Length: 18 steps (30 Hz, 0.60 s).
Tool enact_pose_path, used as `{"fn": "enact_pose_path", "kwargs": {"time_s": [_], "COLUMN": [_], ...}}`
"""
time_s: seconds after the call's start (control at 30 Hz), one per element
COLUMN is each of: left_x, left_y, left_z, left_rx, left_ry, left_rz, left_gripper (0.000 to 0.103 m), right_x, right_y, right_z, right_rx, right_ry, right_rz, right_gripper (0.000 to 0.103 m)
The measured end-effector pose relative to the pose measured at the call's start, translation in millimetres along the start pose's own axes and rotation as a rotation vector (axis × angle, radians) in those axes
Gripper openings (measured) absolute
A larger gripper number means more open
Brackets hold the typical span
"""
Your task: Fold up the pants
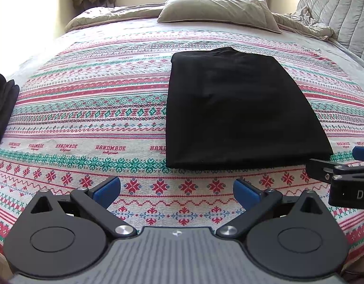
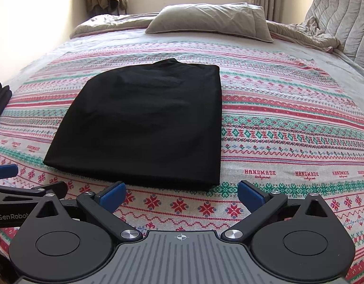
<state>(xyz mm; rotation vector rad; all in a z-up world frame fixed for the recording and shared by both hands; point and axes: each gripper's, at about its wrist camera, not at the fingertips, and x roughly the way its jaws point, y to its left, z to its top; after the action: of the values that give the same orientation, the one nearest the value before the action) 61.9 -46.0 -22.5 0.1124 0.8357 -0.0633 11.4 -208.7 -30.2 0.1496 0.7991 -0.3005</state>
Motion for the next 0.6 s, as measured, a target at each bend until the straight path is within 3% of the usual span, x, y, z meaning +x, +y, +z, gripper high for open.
{"fn": "enact_pose_path", "kwargs": {"time_s": [0.6], "left_x": [1.2], "left_y": [0.2], "left_z": [-0.4], "left_rx": [-0.005], "left_ry": [0.004], "left_rz": [0.003], "left_gripper": [0.103], "right_x": [0.9], "right_y": [-2.0], "right_z": [-0.6], "right_rx": [0.003], "right_ry": [0.006], "right_rz": [0.009], "right_gripper": [0.101]}}
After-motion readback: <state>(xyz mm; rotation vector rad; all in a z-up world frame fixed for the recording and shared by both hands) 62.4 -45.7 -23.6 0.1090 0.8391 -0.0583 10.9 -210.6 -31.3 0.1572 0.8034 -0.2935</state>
